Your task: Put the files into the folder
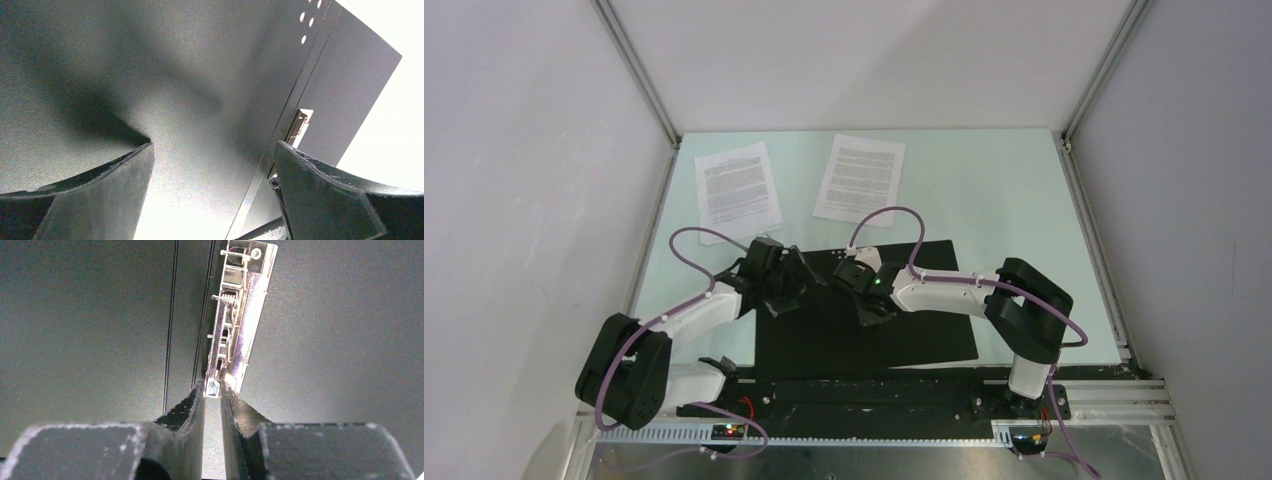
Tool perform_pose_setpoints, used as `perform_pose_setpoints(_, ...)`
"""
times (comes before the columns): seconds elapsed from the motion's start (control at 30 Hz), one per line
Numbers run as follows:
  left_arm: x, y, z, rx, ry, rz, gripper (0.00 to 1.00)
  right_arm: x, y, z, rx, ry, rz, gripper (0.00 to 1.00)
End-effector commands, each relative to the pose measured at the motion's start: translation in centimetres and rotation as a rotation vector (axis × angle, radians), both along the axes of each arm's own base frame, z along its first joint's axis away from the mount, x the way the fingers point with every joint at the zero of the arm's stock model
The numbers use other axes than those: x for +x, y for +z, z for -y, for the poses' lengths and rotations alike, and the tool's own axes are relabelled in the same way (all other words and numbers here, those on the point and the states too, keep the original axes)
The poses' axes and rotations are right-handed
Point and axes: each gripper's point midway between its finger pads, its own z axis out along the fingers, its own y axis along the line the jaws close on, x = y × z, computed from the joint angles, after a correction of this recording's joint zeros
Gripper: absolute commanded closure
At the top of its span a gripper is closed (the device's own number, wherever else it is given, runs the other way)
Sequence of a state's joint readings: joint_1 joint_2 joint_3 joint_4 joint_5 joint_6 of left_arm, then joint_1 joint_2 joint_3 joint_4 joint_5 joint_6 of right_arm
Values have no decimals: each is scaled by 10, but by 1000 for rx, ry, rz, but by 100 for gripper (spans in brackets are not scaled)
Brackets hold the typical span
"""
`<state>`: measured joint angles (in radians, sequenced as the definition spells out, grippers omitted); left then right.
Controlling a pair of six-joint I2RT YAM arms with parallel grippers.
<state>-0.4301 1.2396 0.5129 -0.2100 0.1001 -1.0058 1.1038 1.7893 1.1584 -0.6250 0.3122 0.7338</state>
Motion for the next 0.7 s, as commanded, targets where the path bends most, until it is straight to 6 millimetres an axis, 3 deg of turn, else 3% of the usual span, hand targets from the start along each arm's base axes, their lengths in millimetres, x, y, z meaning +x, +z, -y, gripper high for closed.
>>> perform_pose_setpoints(0.0,-14,-26,-20,108,32,-79,2,10,16,-12,53,-26,33,82)
perform_pose_setpoints(0.2,-14,-29,-22,110,40,-87,2,7,7,-6,16,-28,18,88)
perform_pose_setpoints(0.37,-14,-32,-29,114,72,-97,2,2,-7,13,-96,-48,32,99)
perform_pose_setpoints(0.67,-26,-52,-69,205,191,-174,2,-15,-36,35,-190,-108,14,100)
